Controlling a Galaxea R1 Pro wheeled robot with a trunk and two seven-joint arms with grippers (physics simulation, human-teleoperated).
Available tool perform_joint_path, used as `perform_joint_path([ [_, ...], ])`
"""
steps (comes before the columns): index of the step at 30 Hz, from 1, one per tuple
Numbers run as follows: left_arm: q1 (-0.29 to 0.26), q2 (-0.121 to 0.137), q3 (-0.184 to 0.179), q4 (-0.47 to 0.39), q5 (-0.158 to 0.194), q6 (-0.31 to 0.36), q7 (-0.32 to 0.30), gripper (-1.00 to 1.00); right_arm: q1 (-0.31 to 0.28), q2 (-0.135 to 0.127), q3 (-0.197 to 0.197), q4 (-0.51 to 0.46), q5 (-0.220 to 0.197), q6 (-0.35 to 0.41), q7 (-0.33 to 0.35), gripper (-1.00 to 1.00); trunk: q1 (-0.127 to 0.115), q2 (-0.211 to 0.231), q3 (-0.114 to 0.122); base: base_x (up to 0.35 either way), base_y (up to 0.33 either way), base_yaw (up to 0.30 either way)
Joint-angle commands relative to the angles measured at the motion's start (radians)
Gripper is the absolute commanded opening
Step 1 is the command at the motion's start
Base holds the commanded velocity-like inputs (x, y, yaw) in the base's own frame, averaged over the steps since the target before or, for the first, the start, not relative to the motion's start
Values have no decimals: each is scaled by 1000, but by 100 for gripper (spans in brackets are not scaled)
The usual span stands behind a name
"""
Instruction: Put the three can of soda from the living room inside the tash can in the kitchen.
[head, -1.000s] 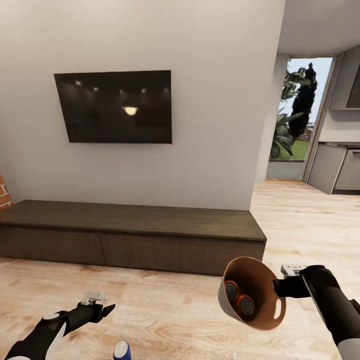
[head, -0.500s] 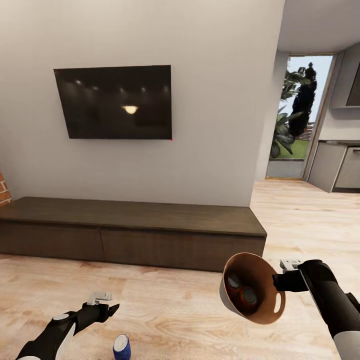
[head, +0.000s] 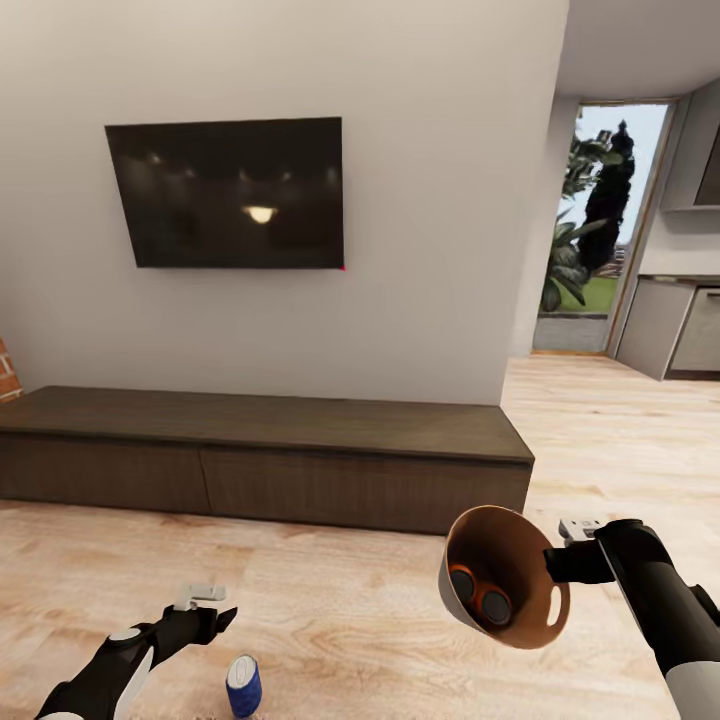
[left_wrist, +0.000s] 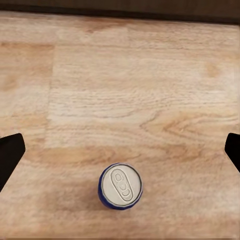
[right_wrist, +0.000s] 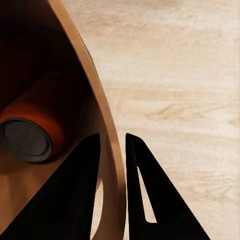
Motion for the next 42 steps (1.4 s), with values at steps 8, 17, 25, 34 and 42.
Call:
perform_joint_path([
  [8, 0, -10, 0, 0, -1, 0, 2, 100, -1, 0, 0, 0, -20, 4, 1, -100, 3, -2, -31, 0, 0, 0],
  [17, 0, -11, -1, 0, 1, -1, 3, 100, -1, 2, 6, 0, -21, 4, 1, -100, 7, -4, -66, 0, 0, 0],
  [25, 0, -11, -1, 0, 0, -3, 4, 100, -1, 3, 40, 0, -19, 4, 0, -100, 11, -6, -97, 0, 0, 0],
  [34, 0, -11, 0, 0, 1, -6, 15, 100, -1, 4, 43, 0, -19, 4, 0, -100, 15, -8, -131, 0, 0, 0],
  [42, 0, -10, -1, 0, 1, -6, 17, 100, -1, 5, 44, 0, -20, 4, 0, -100, 19, -10, -162, 0, 0, 0],
])
